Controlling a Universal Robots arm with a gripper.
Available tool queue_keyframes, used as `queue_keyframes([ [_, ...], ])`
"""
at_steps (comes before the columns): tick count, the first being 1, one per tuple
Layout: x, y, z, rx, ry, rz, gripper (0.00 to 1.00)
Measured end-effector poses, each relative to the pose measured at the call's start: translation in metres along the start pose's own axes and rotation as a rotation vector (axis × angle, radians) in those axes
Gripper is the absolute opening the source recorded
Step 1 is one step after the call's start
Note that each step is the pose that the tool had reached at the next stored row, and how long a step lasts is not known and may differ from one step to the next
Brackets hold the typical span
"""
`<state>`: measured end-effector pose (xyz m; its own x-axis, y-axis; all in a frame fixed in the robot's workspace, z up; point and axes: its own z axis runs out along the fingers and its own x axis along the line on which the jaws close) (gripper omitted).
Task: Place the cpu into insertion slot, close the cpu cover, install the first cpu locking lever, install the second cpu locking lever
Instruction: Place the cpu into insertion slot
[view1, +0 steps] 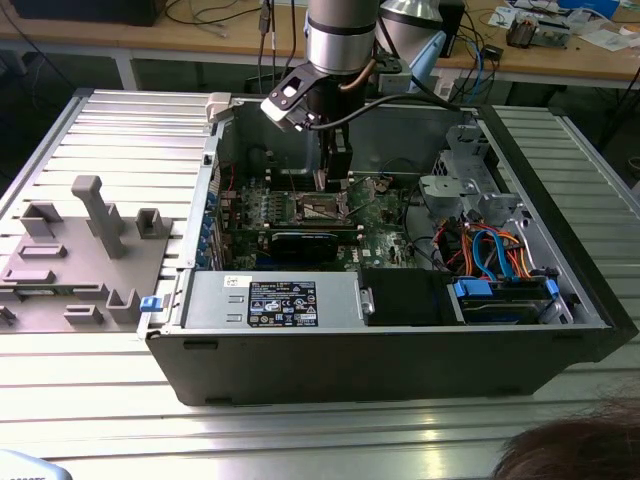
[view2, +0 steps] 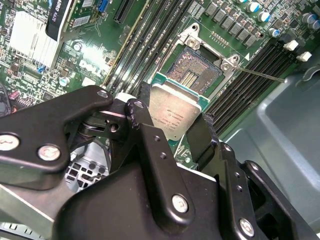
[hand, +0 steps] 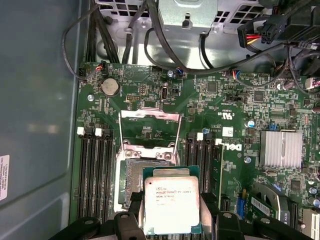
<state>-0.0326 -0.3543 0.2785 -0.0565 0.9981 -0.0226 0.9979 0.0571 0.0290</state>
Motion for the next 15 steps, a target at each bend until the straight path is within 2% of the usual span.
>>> queue_keyframes([
  [15,0.0,0.0,0.0006,0.0004,-0.0022,0.013,0.54],
])
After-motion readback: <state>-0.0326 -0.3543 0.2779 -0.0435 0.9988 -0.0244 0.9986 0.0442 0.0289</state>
